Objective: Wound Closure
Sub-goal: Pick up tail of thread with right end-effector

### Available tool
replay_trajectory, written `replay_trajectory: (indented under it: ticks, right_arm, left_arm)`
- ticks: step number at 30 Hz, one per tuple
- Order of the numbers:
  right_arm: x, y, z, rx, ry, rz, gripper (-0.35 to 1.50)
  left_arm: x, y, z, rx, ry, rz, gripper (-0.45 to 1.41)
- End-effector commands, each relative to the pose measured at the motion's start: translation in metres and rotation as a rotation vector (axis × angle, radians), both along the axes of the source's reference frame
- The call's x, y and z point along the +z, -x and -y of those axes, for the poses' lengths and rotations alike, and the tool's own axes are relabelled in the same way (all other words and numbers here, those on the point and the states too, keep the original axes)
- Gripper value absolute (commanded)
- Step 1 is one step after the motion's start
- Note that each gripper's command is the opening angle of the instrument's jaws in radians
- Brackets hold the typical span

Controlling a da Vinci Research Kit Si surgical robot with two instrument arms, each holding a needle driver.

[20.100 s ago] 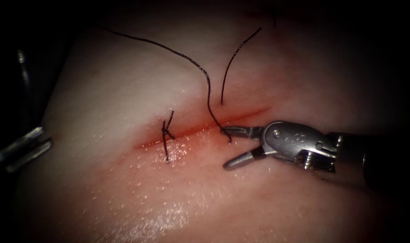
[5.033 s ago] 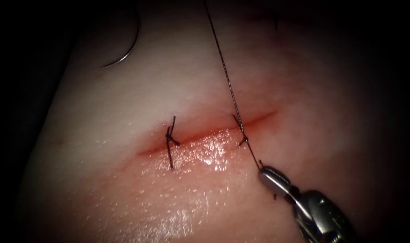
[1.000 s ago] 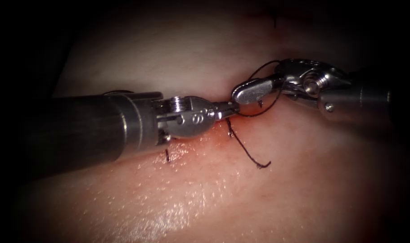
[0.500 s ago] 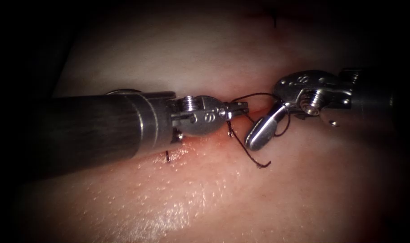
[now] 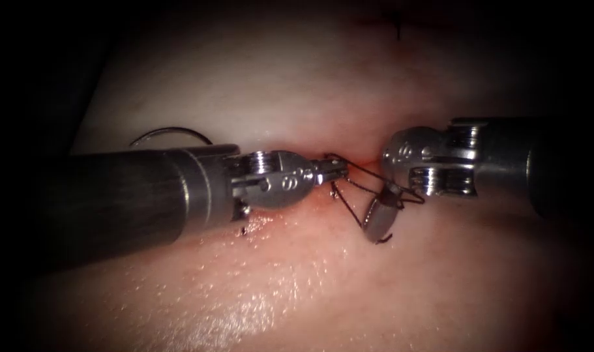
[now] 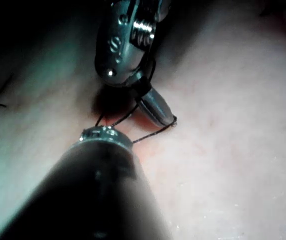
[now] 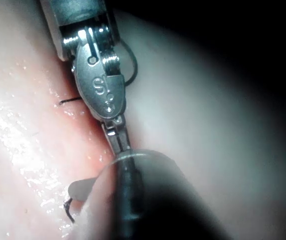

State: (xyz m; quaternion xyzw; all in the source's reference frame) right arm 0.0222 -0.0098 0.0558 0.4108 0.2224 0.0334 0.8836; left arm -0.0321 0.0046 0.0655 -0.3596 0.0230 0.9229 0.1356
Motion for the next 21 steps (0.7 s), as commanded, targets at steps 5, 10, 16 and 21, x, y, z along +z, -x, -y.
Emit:
replay_trajectory:
  ticks: [5,10,16,21]
  right_arm:
    - [-0.0002,-0.0004,0.0005,0.072,0.113,-0.003,0.31]
    - [-0.0011,0.0002,0.0014,0.072,0.118,0.026,0.57]
    - [-0.0015,0.0014,0.0023,0.038,0.114,0.075,1.15]
    - [-0.0013,0.0018,0.0030,0.001,0.126,0.099,1.06]
  left_arm:
    - [0.0004,0.0005,-0.0004,-0.005,-0.002,0.001,-0.45]
    - [0.0004,0.0004,-0.0005,-0.003,-0.002,0.002,-0.45]
    - [0.0004,0.0002,-0.0004,-0.001,-0.003,0.004,-0.45]
    - [0.0004,0.0002,-0.0004,-0.001,-0.002,0.004,-0.45]
